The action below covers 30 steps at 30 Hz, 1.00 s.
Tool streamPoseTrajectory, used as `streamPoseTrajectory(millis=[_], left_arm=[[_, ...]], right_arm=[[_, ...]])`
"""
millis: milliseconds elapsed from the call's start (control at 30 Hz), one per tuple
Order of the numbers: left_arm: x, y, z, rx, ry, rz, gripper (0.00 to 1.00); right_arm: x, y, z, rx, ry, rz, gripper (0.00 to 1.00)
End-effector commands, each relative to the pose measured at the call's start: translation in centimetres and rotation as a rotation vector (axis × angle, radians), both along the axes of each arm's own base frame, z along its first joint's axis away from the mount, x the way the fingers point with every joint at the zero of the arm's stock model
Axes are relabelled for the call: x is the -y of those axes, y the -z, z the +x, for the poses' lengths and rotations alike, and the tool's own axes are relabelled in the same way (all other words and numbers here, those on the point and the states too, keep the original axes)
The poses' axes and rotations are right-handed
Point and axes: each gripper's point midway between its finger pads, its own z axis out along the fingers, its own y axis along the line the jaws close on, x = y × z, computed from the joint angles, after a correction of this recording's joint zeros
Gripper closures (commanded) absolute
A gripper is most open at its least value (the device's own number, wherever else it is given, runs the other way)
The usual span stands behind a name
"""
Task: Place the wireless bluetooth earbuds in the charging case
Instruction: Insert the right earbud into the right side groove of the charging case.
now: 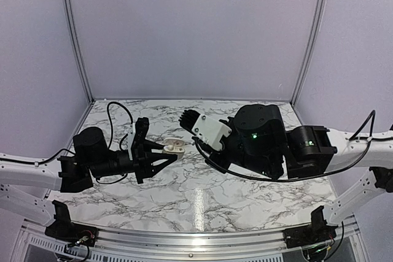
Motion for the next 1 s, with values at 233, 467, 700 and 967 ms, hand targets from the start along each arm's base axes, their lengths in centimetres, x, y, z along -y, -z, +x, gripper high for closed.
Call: streamPoseTrajectory(millis=[233, 467, 700, 967], left_arm=[[0.9, -1.5, 0.3, -0.024, 0.017, -0.034, 1.0], [1.1, -1.7, 0.2, -0.023, 0.029, -0.035, 1.0], [1.2, -1.6, -0.1, -0.024, 0.05, -0.033, 1.0], [1.1, -1.6, -0.4, -0.025, 0.06, -0.034, 1.0]], right_arm=[[-1.8, -1.7, -0.3, 0.088, -0.016, -0.021, 0.95], [-2.1, -1.2, -0.1, 0.113, -0.008, -0.041, 0.95], [-2.2, -0.6, 0.0, 0.129, -0.006, -0.063, 0.95], [-2.5, 0.3, 0.1, 0.14, -0.009, -0.095, 0.94]])
